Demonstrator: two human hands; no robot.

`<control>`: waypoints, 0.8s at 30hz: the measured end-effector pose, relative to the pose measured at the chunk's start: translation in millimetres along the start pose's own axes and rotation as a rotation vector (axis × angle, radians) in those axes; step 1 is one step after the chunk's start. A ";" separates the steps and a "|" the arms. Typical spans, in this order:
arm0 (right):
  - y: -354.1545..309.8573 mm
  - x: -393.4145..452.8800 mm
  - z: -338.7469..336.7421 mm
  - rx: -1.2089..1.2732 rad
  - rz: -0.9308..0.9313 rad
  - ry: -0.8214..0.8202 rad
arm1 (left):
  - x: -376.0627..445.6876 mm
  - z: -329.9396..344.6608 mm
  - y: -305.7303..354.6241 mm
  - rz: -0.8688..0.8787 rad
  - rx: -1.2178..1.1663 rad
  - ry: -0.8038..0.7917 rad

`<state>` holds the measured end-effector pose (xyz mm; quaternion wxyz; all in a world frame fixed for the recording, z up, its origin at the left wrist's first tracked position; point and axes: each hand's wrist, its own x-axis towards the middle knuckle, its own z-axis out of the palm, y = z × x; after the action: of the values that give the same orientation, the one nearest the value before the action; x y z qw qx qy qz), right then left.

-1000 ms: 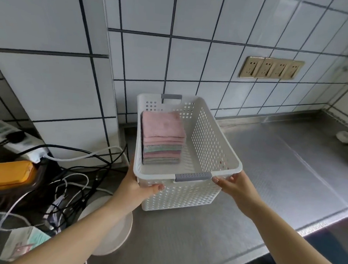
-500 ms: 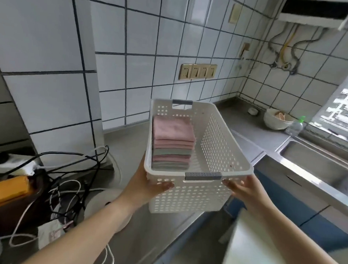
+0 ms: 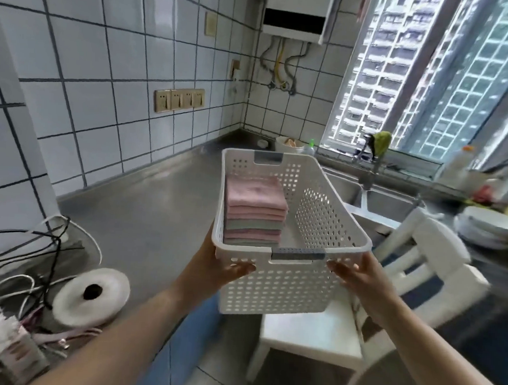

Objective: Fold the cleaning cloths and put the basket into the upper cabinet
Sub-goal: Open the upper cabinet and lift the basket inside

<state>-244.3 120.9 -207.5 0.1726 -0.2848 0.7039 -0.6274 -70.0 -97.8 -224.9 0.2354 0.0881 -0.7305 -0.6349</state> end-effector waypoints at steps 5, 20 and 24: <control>-1.9 -69.5 -58.2 0.041 0.017 0.137 | -9.7 62.4 17.1 0.043 0.018 -0.099; -52.1 -365.4 -271.0 -0.106 -0.025 0.610 | -118.1 344.7 94.5 -0.016 -0.215 -0.595; -73.7 -435.5 -302.0 -0.187 -0.024 0.775 | -146.0 412.6 120.8 0.024 -0.254 -0.701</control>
<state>-73.1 623.2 -138.7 -0.1397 -0.0496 0.7677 -0.6234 -110.0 351.8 -175.9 -0.0127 -0.1733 -0.6830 -0.7094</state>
